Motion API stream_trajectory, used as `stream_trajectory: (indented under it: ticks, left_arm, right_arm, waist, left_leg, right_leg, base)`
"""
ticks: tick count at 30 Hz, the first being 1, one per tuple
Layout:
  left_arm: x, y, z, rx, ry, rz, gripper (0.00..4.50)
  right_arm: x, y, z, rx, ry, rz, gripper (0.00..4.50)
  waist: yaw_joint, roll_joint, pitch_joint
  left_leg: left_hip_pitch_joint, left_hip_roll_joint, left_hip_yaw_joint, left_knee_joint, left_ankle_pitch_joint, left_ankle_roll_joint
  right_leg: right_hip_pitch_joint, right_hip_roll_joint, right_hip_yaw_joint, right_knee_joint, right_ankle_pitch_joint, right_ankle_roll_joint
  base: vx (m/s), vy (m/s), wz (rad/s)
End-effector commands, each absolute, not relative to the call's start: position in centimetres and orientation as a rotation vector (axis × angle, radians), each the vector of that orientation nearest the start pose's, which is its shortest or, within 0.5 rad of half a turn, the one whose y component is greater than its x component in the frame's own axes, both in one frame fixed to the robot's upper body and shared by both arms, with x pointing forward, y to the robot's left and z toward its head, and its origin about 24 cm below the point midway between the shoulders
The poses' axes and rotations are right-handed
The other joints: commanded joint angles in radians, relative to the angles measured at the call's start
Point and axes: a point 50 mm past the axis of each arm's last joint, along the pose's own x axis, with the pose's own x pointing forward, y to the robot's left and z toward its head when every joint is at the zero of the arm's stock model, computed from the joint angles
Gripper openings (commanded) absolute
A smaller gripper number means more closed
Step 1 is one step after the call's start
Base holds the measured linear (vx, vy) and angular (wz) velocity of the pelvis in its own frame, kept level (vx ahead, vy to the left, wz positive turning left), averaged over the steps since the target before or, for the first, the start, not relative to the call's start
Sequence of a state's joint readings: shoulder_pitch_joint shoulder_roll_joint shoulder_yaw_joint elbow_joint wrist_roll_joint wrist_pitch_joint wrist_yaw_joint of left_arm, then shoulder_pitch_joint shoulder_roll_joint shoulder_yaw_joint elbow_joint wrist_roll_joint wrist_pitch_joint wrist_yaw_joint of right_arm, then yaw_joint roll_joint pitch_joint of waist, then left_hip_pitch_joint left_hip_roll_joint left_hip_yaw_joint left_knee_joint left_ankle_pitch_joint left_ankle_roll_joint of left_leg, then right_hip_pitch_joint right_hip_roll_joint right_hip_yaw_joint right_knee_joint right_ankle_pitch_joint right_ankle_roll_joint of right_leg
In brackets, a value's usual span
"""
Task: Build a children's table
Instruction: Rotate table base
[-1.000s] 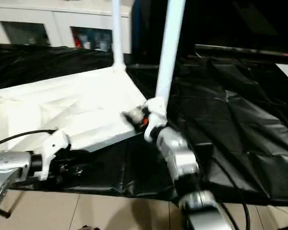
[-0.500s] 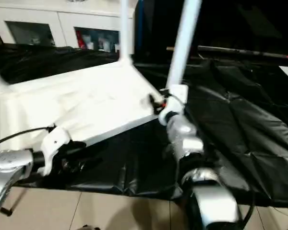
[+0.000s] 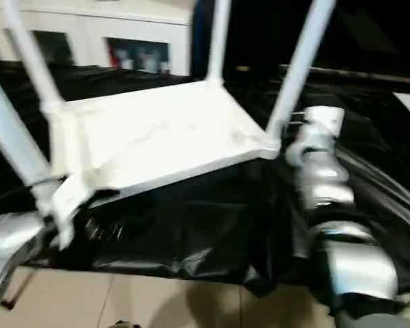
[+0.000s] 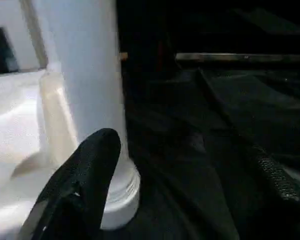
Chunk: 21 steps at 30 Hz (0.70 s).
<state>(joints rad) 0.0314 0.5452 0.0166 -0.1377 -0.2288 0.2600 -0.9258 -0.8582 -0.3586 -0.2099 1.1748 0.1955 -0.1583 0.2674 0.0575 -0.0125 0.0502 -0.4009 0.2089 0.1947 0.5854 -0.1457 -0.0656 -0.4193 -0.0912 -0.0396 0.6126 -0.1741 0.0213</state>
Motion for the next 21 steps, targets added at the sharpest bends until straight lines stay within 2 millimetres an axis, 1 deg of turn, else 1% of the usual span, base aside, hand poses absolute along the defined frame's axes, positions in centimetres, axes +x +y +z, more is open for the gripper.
stream_trajectory:
  ticks: [1, 2, 4, 5, 6, 7, 8, 9, 10, 11, 12, 13, 14, 16, 17, 18, 19, 21]
  left_arm:
    - [21.8, 21.5, 6.9, 0.212, 0.264, -0.917, 4.45]
    - [21.2, 22.3, 7.0, 0.191, 0.264, -0.902, 4.45]
    - [20.7, 23.4, 7.2, 0.178, 0.261, -0.88, 4.45]
    - [20.3, 24.3, 7.3, 0.174, 0.258, -0.857, 4.45]
    - [19.9, 25.4, 7.6, 0.169, 0.254, -0.83, 4.45]
    - [19.7, 25.8, 7.7, 0.167, 0.251, -0.819, 4.45]
    - [19.5, 26.7, 8.0, 0.157, 0.243, -0.792, 4.45]
    - [19.3, 27.4, 8.2, 0.15, 0.233, -0.767, 4.45]
    - [19.0, 28.4, 8.7, 0.144, 0.217, -0.733, 4.45]
    - [18.8, 29.1, 9.1, 0.141, 0.197, -0.705, 4.45]
    - [18.8, 29.5, 9.5, 0.141, 0.182, -0.687, 4.45]
    - [18.8, 29.9, 9.9, 0.138, 0.163, -0.668, 4.45]
    - [18.8, 30.2, 10.5, 0.139, 0.14, -0.647, 4.45]
    - [18.8, 30.7, 11.2, 0.142, 0.116, -0.62, 4.45]
    - [19.1, 31.4, 11.7, 0.156, 0.104, -0.574, 4.45]
    - [19.2, 31.6, 11.8, 0.162, 0.102, -0.557, 4.45]
    - [19.3, 31.9, 11.8, 0.175, 0.108, -0.534, 4.45]
    - [19.5, 32.3, 11.8, 0.188, 0.115, -0.503, 4.45]
  right_arm:
    - [38.0, -22.8, 8.2, 0.018, 0.107, 0.107, 3.2]
    - [37.7, -22.4, 7.6, 0.012, 0.119, 0.153, 3.2]
    - [37.4, -21.9, 7.0, 0.006, 0.13, 0.201, 3.2]
    - [37.1, -21.5, 6.4, -0.004, 0.14, 0.236, 3.2]
    - [36.7, -21.0, 5.7, -0.015, 0.154, 0.274, 3.2]
    - [36.5, -20.9, 5.5, -0.018, 0.159, 0.288, 3.2]
    - [36.2, -20.5, 5.0, -0.015, 0.167, 0.316, 3.2]
    - [35.9, -20.2, 4.7, -0.01, 0.171, 0.334, 3.2]
    - [35.6, -19.8, 4.2, 0.0, 0.175, 0.356, 3.2]
    - [35.3, -19.4, 3.9, 0.015, 0.179, 0.371, 3.2]
    - [35.2, -19.3, 3.7, 0.023, 0.181, 0.377, 3.2]
    - [35.1, -19.1, 3.6, 0.03, 0.184, 0.385, 3.2]
    - [34.9, -18.8, 3.4, 0.035, 0.189, 0.396, 3.2]
    - [34.7, -18.5, 3.1, 0.036, 0.193, 0.408, 3.2]
    - [34.7, -18.3, 3.0, 0.036, 0.195, 0.412, 3.2]
    - [34.6, -18.2, 3.0, 0.037, 0.195, 0.414, 3.2]
    - [34.6, -18.0, 3.0, 0.036, 0.198, 0.421, 3.2]
    - [34.6, -17.7, 2.9, 0.038, 0.202, 0.438, 3.2]
  waist:
    - [0.004, 0.004, -0.065]
    - [0.004, 0.007, -0.063]
    - [0.006, 0.009, -0.062]
    - [0.008, 0.014, -0.058]
    - [0.008, 0.016, -0.057]
    - [0.01, 0.016, -0.056]
    - [0.011, 0.023, -0.054]
    - [0.011, 0.023, -0.055]
    - [0.015, 0.024, -0.054]
    - [0.017, 0.024, -0.054]
    - [0.018, 0.025, -0.053]
    - [0.02, 0.025, -0.053]
    - [0.024, 0.029, -0.051]
    - [0.028, 0.028, -0.05]
    - [0.03, 0.024, -0.049]
    - [0.031, 0.026, -0.049]
    - [0.03, 0.027, -0.047]
    - [0.027, 0.026, -0.046]
  left_leg:
    - [0.017, 0.009, -0.006, -0.066, -0.359, 0.004]
    - [0.023, 0.01, -0.004, -0.066, -0.372, 0.006]
    - [0.028, 0.012, -0.005, -0.068, -0.393, 0.006]
    - [0.03, 0.014, -0.005, -0.071, -0.418, 0.001]
    - [0.03, 0.014, -0.006, -0.072, -0.43, -0.004]
    - [0.033, 0.016, -0.007, -0.074, -0.452, -0.012]
    - [0.037, 0.016, -0.007, -0.076, -0.478, -0.02]
    - [0.039, 0.016, -0.007, -0.076, -0.488, -0.024]
    - [0.04, 0.015, -0.007, -0.077, -0.499, -0.028]
    - [0.038, 0.017, -0.009, -0.079, -0.5, -0.031]
    - [0.038, 0.017, -0.009, -0.08, -0.503, -0.032]
    - [0.041, 0.018, -0.009, -0.081, -0.51, -0.036]
    - [0.044, 0.018, -0.009, -0.081, -0.526, -0.041]
    - [0.046, 0.018, -0.011, -0.082, -0.544, -0.048]
    - [0.047, 0.018, -0.011, -0.082, -0.553, -0.051]
    - [0.049, 0.017, -0.012, -0.082, -0.557, -0.052]
    - [0.049, 0.016, -0.015, -0.082, -0.568, -0.057]
    - [0.045, 0.013, -0.021, -0.085, -0.578, -0.062]
  right_leg:
    - [0.039, -0.026, 0.018, -0.07, -0.259, -0.19]
    - [0.034, -0.022, 0.019, -0.073, -0.27, -0.194]
    - [0.031, -0.019, 0.019, -0.074, -0.288, -0.2]
    - [0.028, -0.018, 0.018, -0.078, -0.308, -0.198]
    - [0.028, -0.018, 0.017, -0.077, -0.322, -0.197]
    - [0.026, -0.018, 0.017, -0.079, -0.341, -0.191]
    - [0.021, -0.015, 0.018, -0.082, -0.358, -0.188]
    - [0.02, -0.015, 0.018, -0.081, -0.363, -0.188]
    - [0.02, -0.015, 0.019, -0.082, -0.371, -0.185]
    - [0.021, -0.017, 0.02, -0.081, -0.375, -0.182]
    - [0.021, -0.017, 0.02, -0.082, -0.378, -0.181]
    - [0.02, -0.018, 0.02, -0.082, -0.389, -0.179]
    - [0.015, -0.018, 0.021, -0.085, -0.404, -0.177]
    - [0.014, -0.019, 0.021, -0.087, -0.427, -0.167]
    - [0.012, -0.019, 0.021, -0.089, -0.441, -0.159]
    - [0.011, -0.02, 0.022, -0.089, -0.45, -0.157]
    - [0.009, -0.022, 0.022, -0.092, -0.473, -0.148]
    - [0.014, -0.023, 0.019, -0.094, -0.503, -0.132]
  base:
    - [0.0, 0.0, 0.0]
    - [0.0, 0.0, 0.0]
    - [0.0, 0.0, 0.0]
    - [0.0, 0.0, 0.0]
    - [0.0, 0.0, 0.0]
    - [0.0, 0.0, 0.0]
    - [0.0, 0.0, 0.0]
    - [0.0, 0.0, 0.0]
    - [0.0, 0.0, 0.0]
    - [0.0, 0.0, 0.0]
    - [0.0, 0.0, 0.0]
    - [0.0, 0.0, 0.0]
    - [0.0, 0.0, 0.0]
    - [0.0, 0.0, 0.0]
    - [0.0, 0.0, 0.0]
    - [0.0, 0.0, 0.0]
    - [0.0, 0.0, 0.0]
    - [0.0, 0.0, 0.0]
